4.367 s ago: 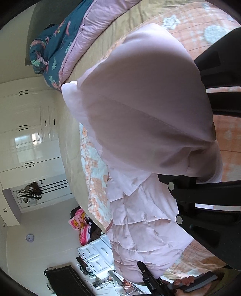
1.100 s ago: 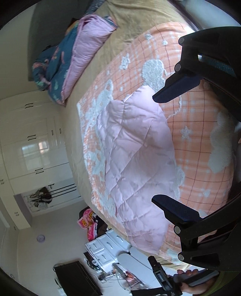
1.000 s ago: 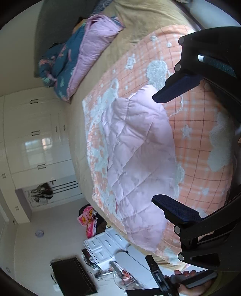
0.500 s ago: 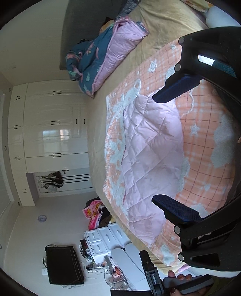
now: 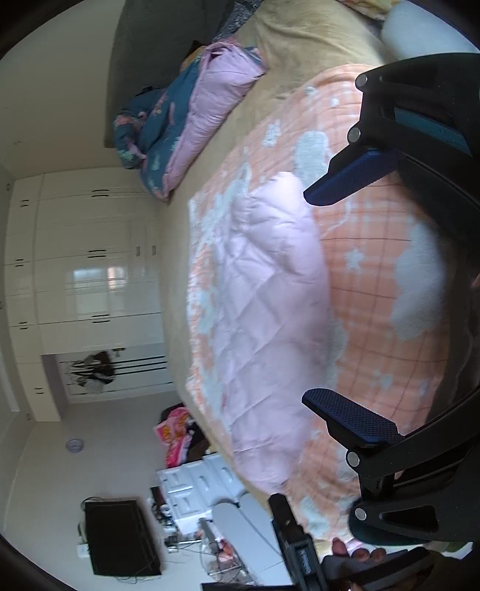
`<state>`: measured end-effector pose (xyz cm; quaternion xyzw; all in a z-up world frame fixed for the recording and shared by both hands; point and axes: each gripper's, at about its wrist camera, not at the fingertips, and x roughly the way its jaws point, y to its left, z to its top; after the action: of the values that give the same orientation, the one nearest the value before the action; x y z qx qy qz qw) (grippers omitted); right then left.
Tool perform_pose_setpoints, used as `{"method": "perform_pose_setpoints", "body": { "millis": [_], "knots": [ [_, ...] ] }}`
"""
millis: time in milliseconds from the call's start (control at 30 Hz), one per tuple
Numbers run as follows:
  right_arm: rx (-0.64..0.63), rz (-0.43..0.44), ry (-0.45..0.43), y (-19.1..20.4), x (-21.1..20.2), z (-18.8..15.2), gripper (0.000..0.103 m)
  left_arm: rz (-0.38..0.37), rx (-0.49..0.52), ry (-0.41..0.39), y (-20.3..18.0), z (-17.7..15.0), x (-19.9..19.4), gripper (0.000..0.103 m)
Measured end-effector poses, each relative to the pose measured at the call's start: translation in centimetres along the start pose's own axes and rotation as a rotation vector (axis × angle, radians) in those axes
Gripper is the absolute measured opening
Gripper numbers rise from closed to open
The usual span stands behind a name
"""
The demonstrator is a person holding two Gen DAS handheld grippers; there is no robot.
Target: Fold large clothes
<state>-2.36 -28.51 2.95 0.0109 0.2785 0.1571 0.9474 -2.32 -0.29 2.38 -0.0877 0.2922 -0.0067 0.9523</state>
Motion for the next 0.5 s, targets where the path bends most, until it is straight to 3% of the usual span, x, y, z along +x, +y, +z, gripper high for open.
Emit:
{"method": "perform_pose_setpoints", "body": {
  "millis": [167,500],
  "knots": [
    [0.016,0.031,0.064,0.1,1.7,-0.7,0.099,0.0,0.005,0.03,-0.6,-0.9,1.1,0.094],
    [0.002,0.045,0.08,0.6,2.3,-1.2,0.099,-0.005,-0.001,0.05,-0.6,-1.1,1.6,0.094]
  ]
}}
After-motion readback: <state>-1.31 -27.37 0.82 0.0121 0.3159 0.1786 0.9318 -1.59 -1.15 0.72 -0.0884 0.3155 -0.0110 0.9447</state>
